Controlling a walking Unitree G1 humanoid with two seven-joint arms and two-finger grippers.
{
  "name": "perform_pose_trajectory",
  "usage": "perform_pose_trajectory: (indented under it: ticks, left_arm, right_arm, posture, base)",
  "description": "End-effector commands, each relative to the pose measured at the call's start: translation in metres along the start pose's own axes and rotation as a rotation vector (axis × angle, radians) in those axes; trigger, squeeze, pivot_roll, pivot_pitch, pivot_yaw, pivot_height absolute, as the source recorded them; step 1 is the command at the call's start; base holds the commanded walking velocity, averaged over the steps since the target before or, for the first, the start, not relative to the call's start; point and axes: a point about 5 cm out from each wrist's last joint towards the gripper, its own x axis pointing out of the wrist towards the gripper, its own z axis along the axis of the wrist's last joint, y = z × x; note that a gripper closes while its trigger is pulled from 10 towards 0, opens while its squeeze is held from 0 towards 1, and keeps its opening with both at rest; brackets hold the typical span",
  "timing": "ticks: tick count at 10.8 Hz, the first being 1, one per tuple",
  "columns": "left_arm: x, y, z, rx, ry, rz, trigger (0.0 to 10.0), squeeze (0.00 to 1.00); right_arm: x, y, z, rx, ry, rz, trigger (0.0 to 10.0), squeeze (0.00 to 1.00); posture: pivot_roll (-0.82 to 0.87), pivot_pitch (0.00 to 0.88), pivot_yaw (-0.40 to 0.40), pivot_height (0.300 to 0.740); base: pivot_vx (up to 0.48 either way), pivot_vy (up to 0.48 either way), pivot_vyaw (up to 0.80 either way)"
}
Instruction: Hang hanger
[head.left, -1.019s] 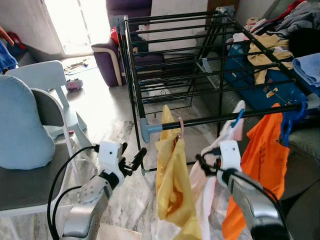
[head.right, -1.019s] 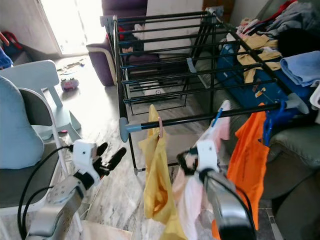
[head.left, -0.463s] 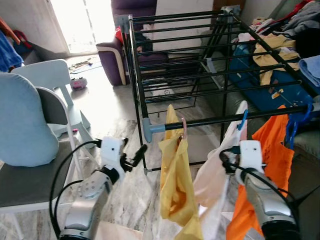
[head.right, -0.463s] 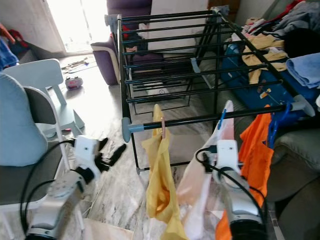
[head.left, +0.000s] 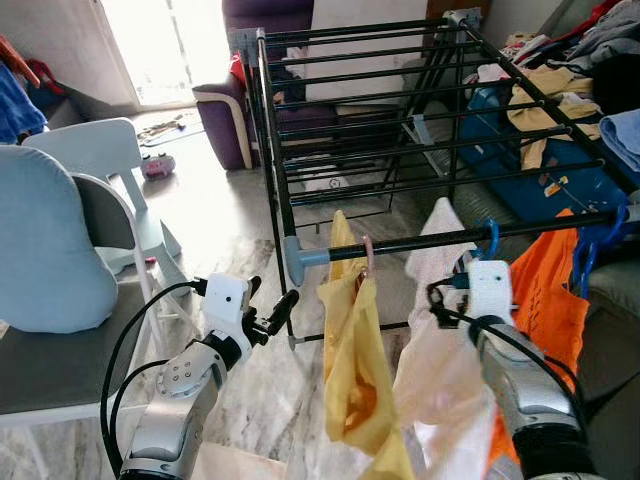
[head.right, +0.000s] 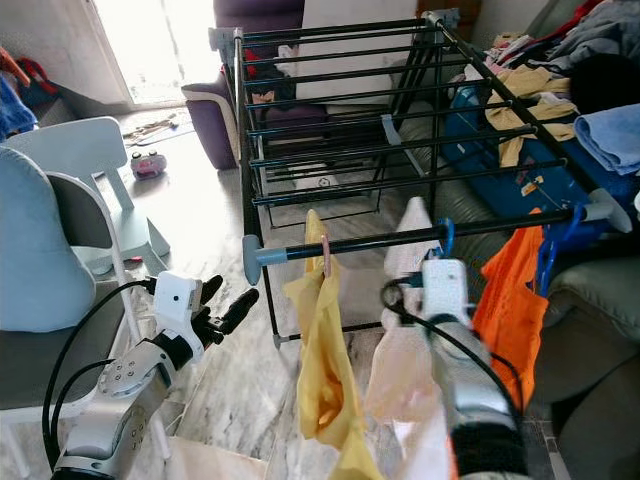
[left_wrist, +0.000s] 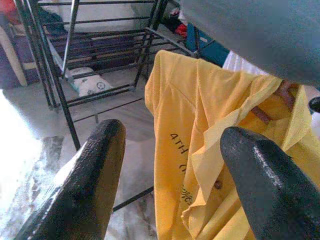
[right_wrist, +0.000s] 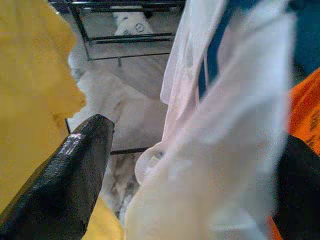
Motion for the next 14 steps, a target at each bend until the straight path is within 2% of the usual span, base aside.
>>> perform_pose_trajectory:
  ticks: [1,3,4,5,11,14]
  left_arm:
    - [-0.001,0.002,0.001,0.015,0.0,0.001,10.0,0.0]
    - [-0.001,0.001,0.0,0.012,0.003,0.002,10.0,0.0]
    - [0.0,0.001,-0.001,0.012,0.006,-0.001,10.0,0.0]
    - [0.0,0.0,-0.002,0.013,0.014,-0.004,10.0,0.0]
    - [-0.001,0.0,-0.004,0.023,0.033,-0.009,10.0,0.0]
    - [0.0,0.0,-0.004,0.03,0.038,-0.017,10.0,0.0]
  right_arm:
    - [0.002,0.001,0.0,0.011,0.01,0.015,10.0,0.0]
    - [0.0,-0.004,-0.012,-0.006,0.077,0.005,10.0,0.0]
    - [-0.001,-0.007,-0.018,-0.003,0.097,0.002,7.3,0.0]
    - [-0.004,-0.009,-0.022,0.008,0.106,0.027,0.0,0.0]
    - [-0.013,-0.025,-0.018,0.021,0.082,0.053,0.0,0.0]
    - [-0.02,-0.02,-0.031,0.073,0.12,0.077,0.0,0.0]
  posture:
    - [-0.14,0.0,0.051,0.74]
    - [-0.14,0.0,0.049,0.74]
    - [-0.14,0.0,0.048,0.74]
    - [-0.14,0.0,0.05,0.74]
    - [-0.14,0.0,0.051,0.74]
    - [-0.14,0.0,0.054,0.74]
  base:
    - [0.0,0.0,0.0]
    - [0.0,0.0,0.0]
    - [0.0,0.0,0.0]
    - [0.0,0.0,0.0]
    - [0.0,0.0,0.0]
    - [0.0,0.0,0.0]
